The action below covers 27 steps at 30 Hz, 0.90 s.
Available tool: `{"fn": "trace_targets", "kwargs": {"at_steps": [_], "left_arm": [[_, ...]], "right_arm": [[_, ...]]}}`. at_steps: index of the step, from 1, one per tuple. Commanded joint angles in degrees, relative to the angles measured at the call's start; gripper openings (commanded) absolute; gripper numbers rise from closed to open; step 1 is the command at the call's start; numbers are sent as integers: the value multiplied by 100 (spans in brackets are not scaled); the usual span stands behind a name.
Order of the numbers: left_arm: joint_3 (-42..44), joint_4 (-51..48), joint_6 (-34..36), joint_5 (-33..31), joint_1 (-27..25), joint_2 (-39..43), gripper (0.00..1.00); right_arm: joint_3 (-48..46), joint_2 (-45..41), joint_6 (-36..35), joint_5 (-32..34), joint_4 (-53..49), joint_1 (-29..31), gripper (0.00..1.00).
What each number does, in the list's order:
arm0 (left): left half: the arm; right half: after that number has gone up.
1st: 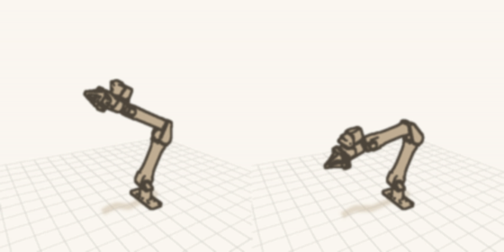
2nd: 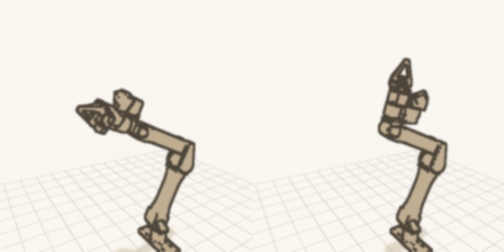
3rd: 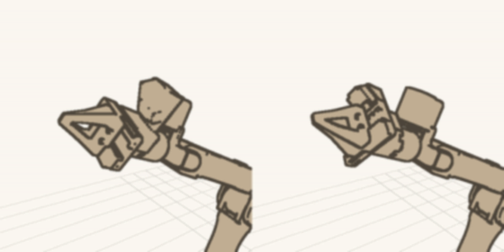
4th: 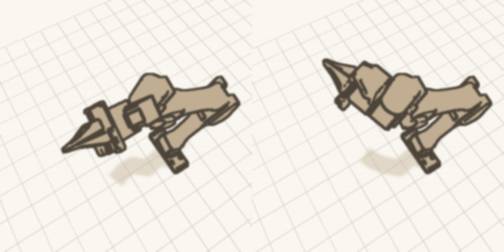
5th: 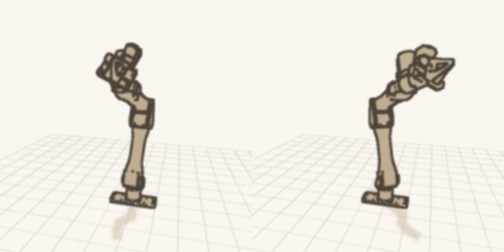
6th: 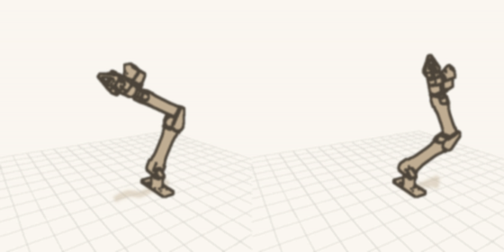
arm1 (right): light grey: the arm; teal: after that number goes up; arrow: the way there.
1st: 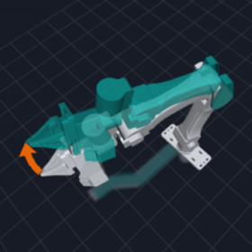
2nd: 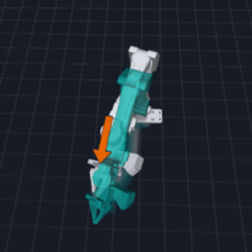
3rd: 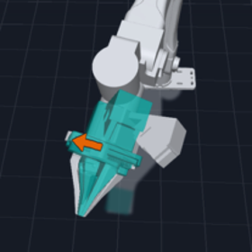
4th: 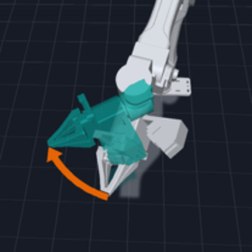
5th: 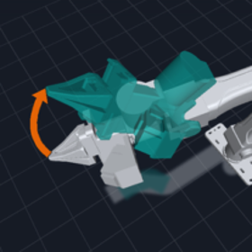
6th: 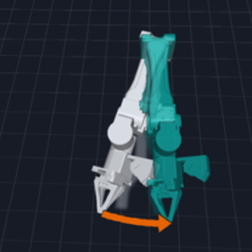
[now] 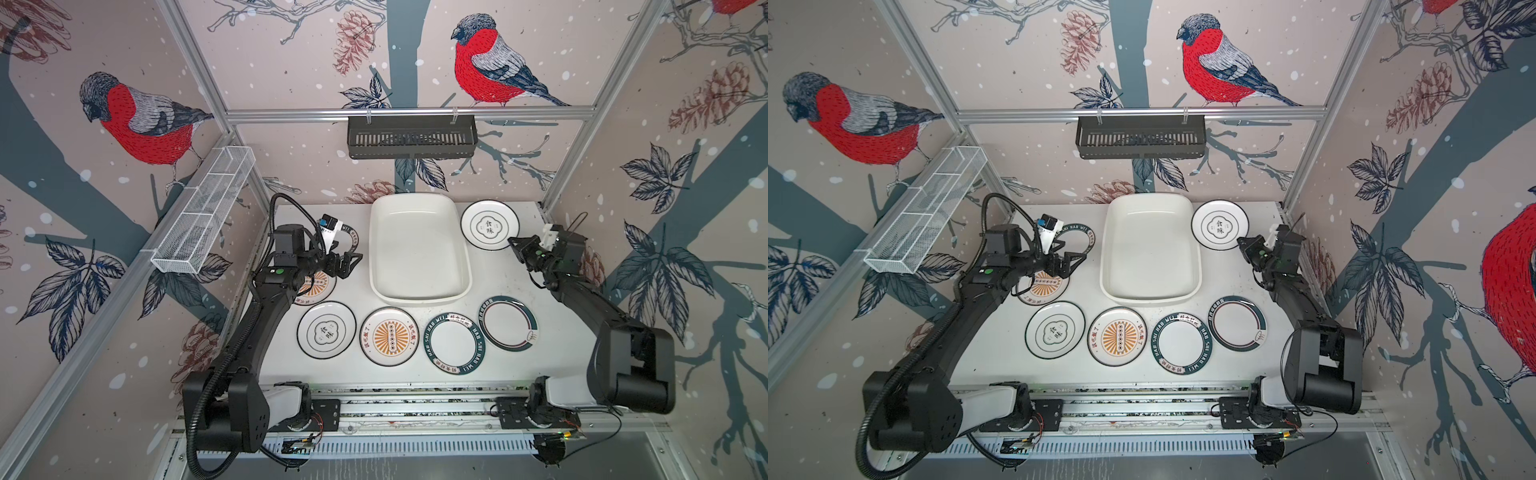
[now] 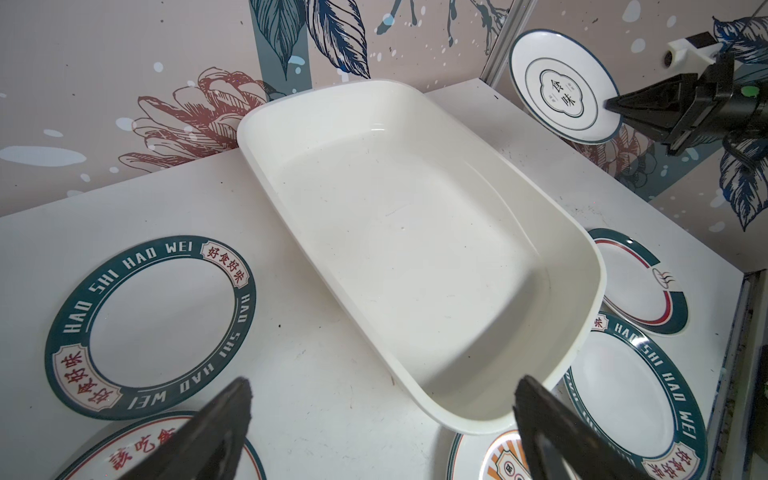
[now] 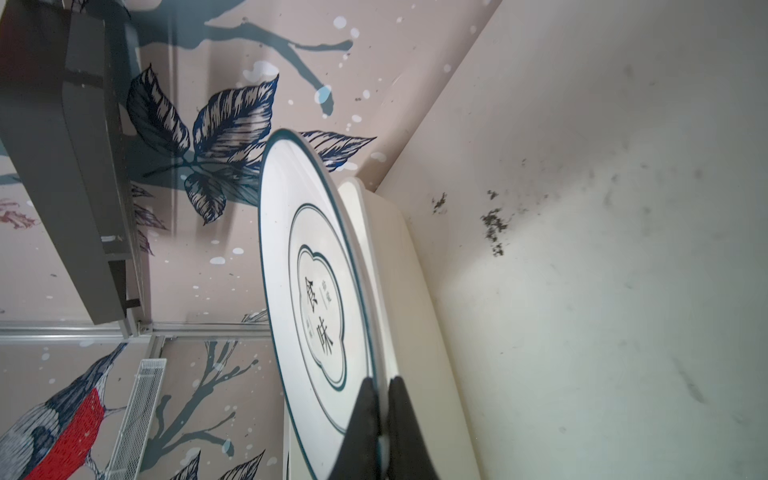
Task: Place the plates into the plastic bin on the countertop
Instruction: 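Carry the upright plate with the right gripper over into the cream bin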
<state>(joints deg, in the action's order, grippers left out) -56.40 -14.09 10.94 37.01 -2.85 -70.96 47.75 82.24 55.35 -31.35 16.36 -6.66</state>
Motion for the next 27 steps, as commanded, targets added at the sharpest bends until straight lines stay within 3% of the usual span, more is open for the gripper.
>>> {"fn": "trace_targets", "kwargs": {"at_steps": [1,13,27], "left_arm": [[-229,-186,47,-10,-22,7,98],[-214,-321,101,-138,-23,424,98],[-108,-70,-177,51,-27,704,98]], "right_arm": [[370,237,138,290,173,467,0],[2027,1853,79,1173,-15,2006,0],[3417,3509,438,1785,-226,2819,0]]}}
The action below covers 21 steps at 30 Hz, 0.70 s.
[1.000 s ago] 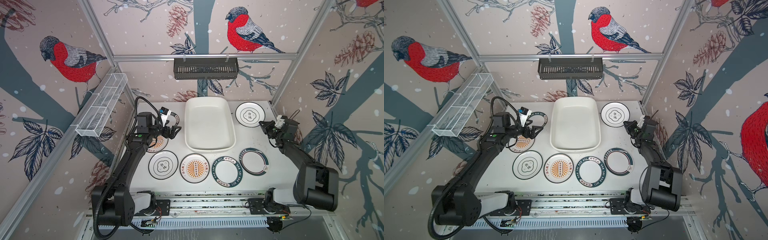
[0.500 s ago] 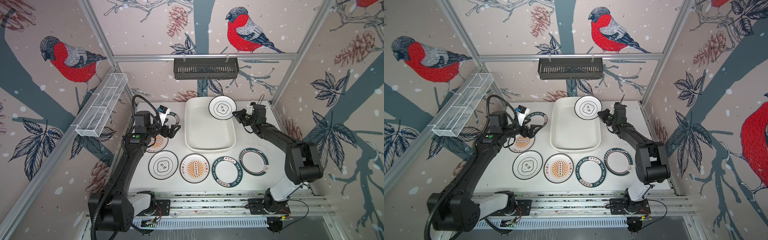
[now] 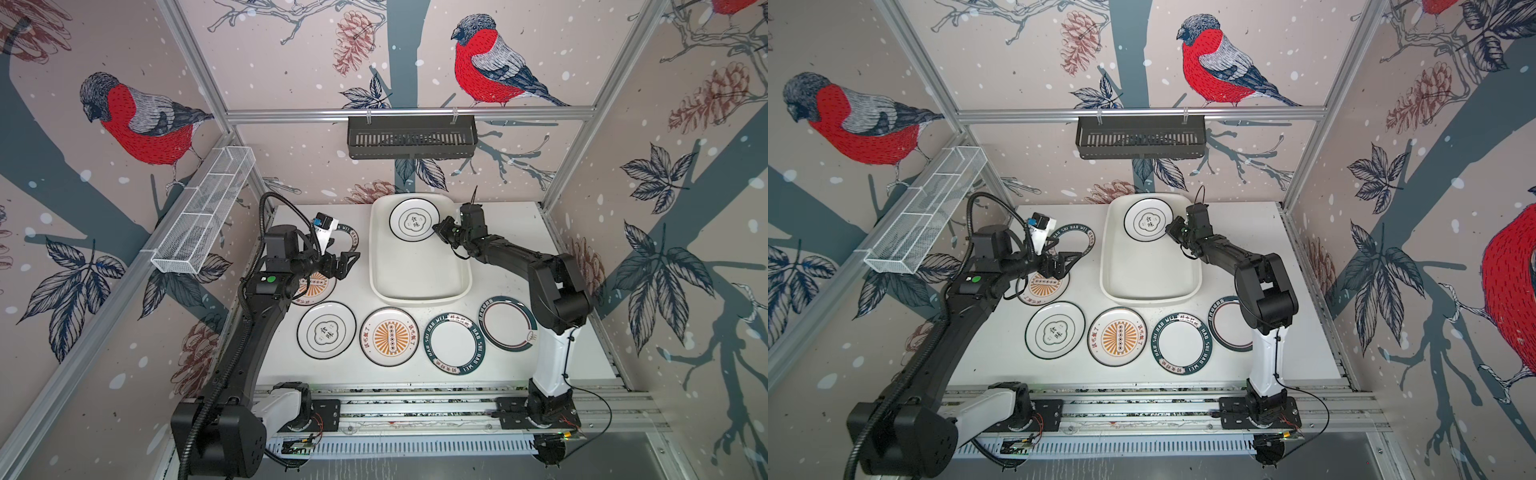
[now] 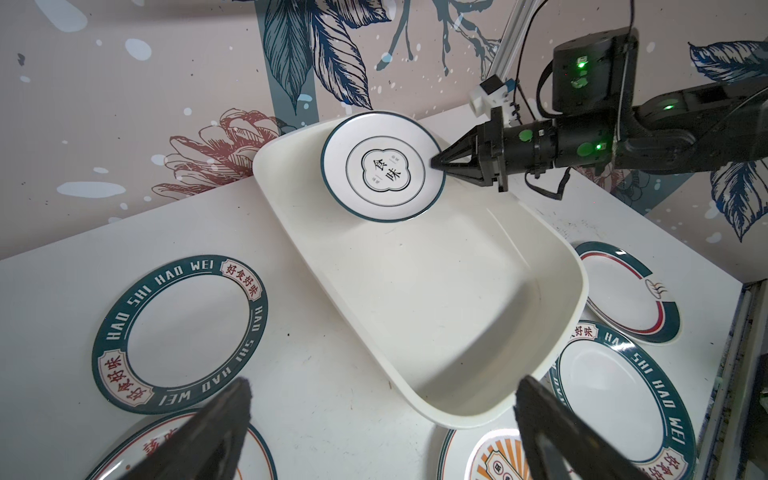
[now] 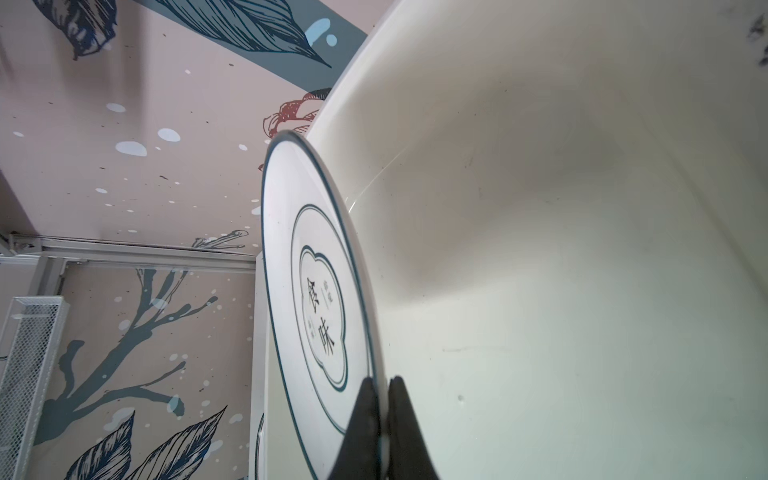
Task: Place the plates into the plastic bin on the countertop
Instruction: 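Carry the upright plate with the right gripper over into the cream bin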
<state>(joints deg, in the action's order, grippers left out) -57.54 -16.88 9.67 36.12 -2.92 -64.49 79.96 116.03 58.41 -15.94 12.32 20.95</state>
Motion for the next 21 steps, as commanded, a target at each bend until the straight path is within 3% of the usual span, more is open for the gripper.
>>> {"fn": "trace_targets", "kwargs": {"at_steps": [1,21], "left_arm": [[6,224,-66,158,-21,59,98],[6,321,-224,378,-16,42,98]], "right_arm": [[280,218,159,265,160,90,0],[1133,1353,500,550,31,269,0]]}}
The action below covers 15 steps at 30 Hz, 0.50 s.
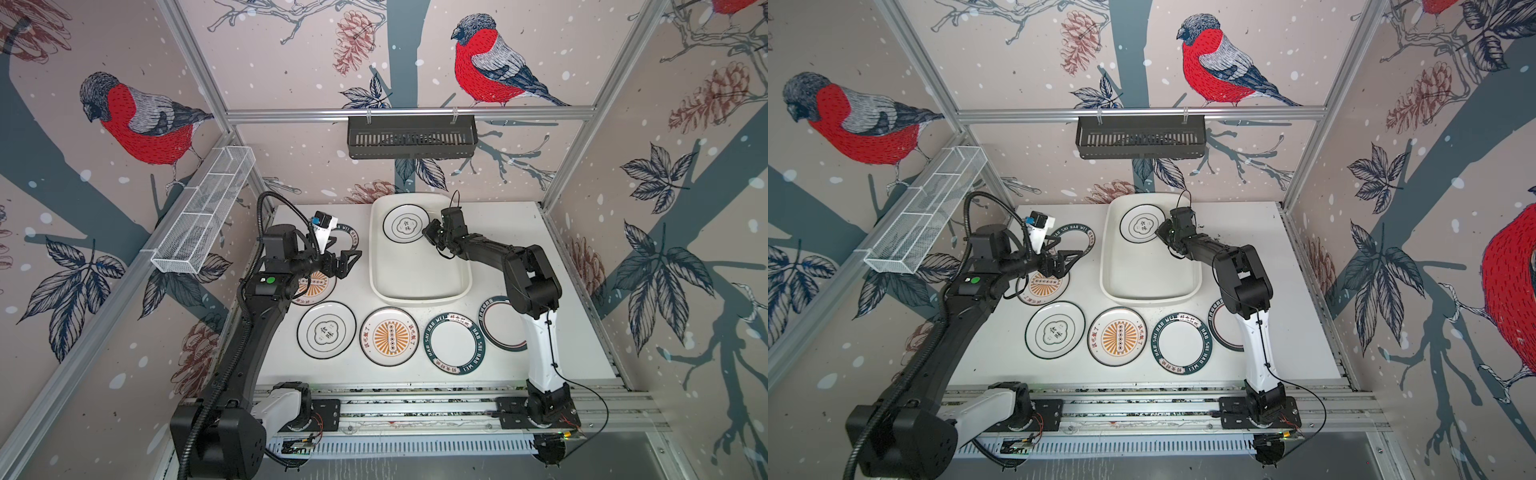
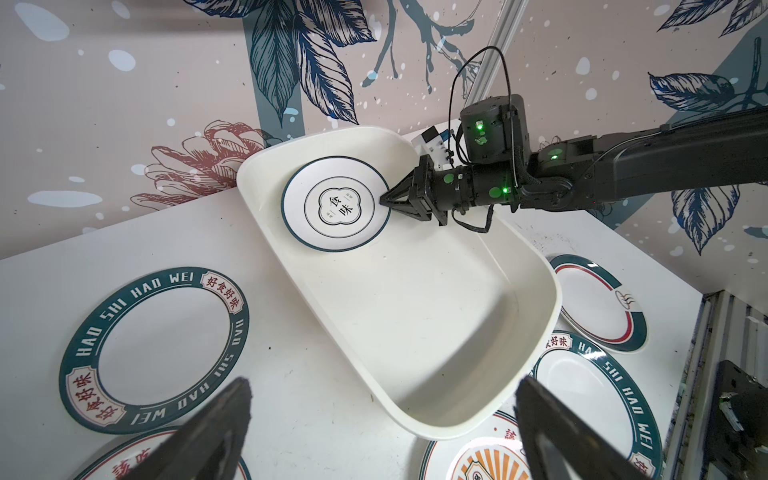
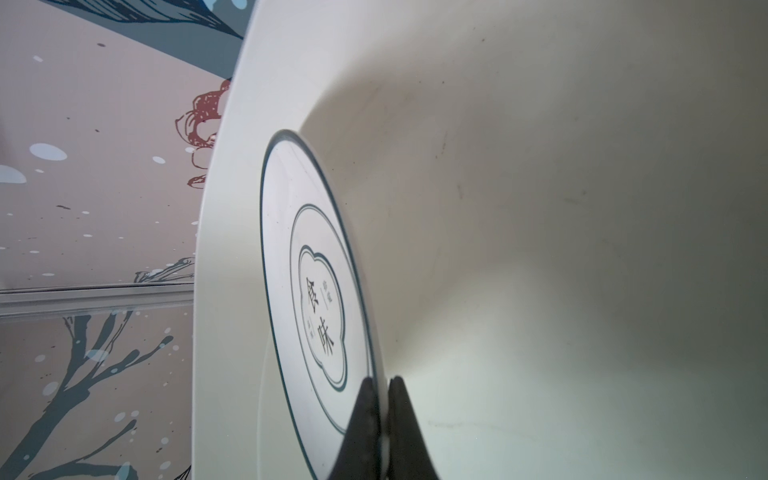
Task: Place the plates into the plastic bin on the countertop
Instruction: 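Carry the upright plate with the right gripper over into the cream bin, then lower the plate flat into the bin and open the right gripper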
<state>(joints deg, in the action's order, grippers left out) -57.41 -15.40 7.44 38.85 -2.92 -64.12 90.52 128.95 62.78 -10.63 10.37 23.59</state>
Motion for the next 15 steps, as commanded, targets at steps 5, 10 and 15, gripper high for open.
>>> {"fn": "trace_targets", "kwargs": {"at_steps": [5,10,15], "left_arm": [[115,208,-24,146,-21,-13,98],[105,197,-6,116,-20,6,98],[85,204,-24,158,-11,-22,98]], "right_arm": [[227,265,96,-1,177,5,0],[284,397,164,-24,180,8,0],[297,487,193,-89,202,7,1]]}}
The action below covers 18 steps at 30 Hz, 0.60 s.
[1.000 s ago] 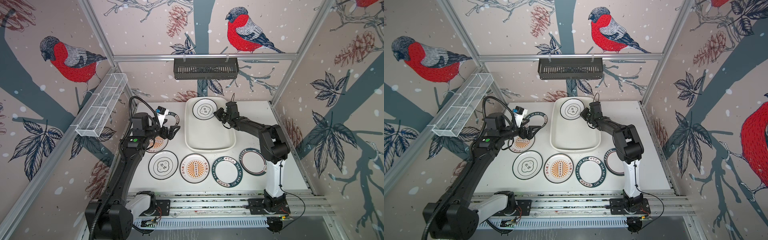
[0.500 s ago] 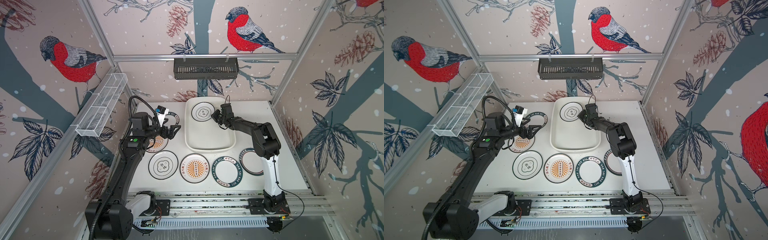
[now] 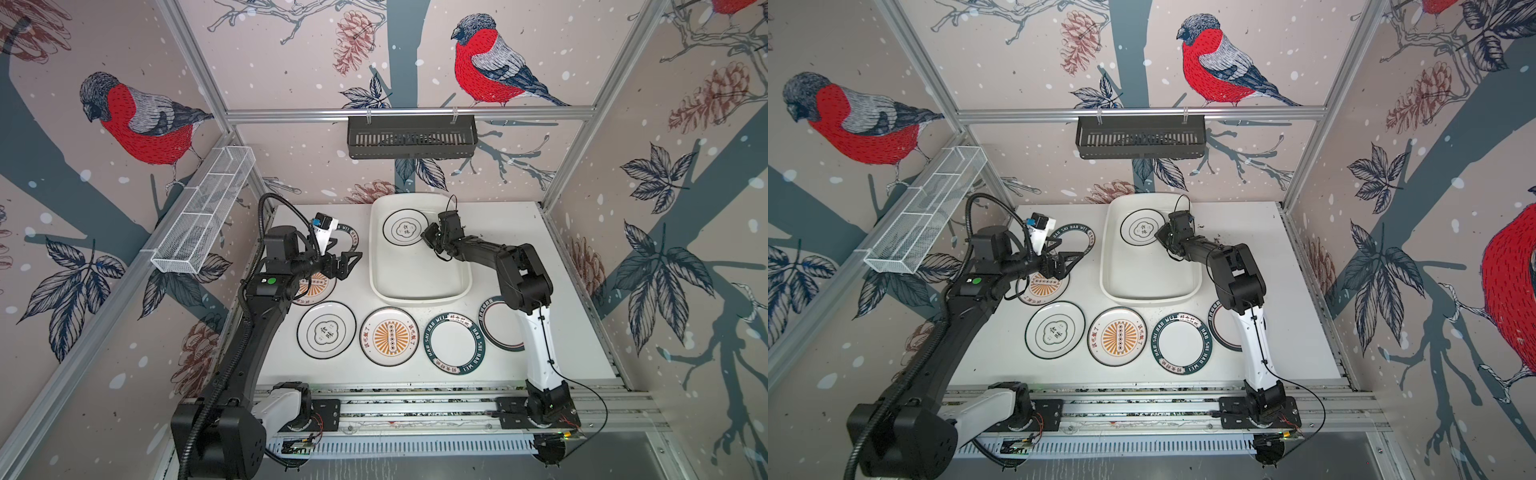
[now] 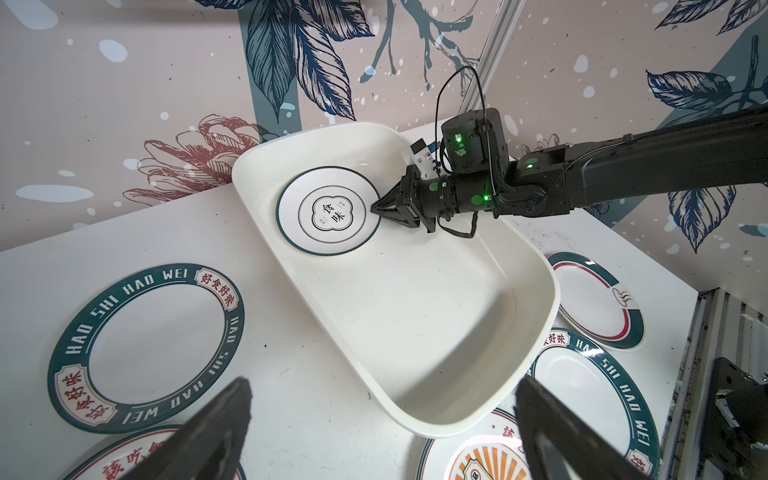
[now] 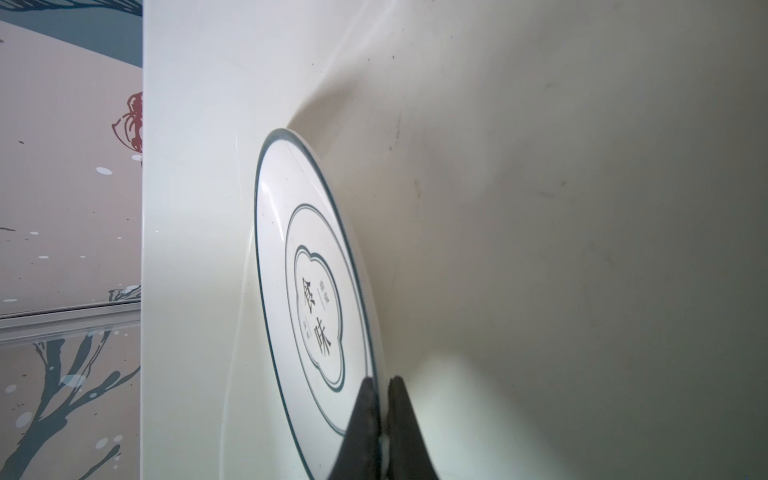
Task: Place the plates into the plastic bin on the countertop
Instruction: 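Lower the plate flat into the bin and open the right gripper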
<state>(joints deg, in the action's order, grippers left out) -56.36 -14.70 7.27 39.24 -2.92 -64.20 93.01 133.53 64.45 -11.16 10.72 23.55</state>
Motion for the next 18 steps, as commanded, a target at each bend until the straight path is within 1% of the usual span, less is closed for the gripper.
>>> {"fn": "trace_targets", "kwargs": {"at_steps": [1,18], "left_arm": [[-24,140,-14,127,-16,-13,98],[38,130,3,145,-17,31,98]], "right_arm": [[27,32,31,-29,167,10,1],[-49,90,42,0,167,-2,7]]}}
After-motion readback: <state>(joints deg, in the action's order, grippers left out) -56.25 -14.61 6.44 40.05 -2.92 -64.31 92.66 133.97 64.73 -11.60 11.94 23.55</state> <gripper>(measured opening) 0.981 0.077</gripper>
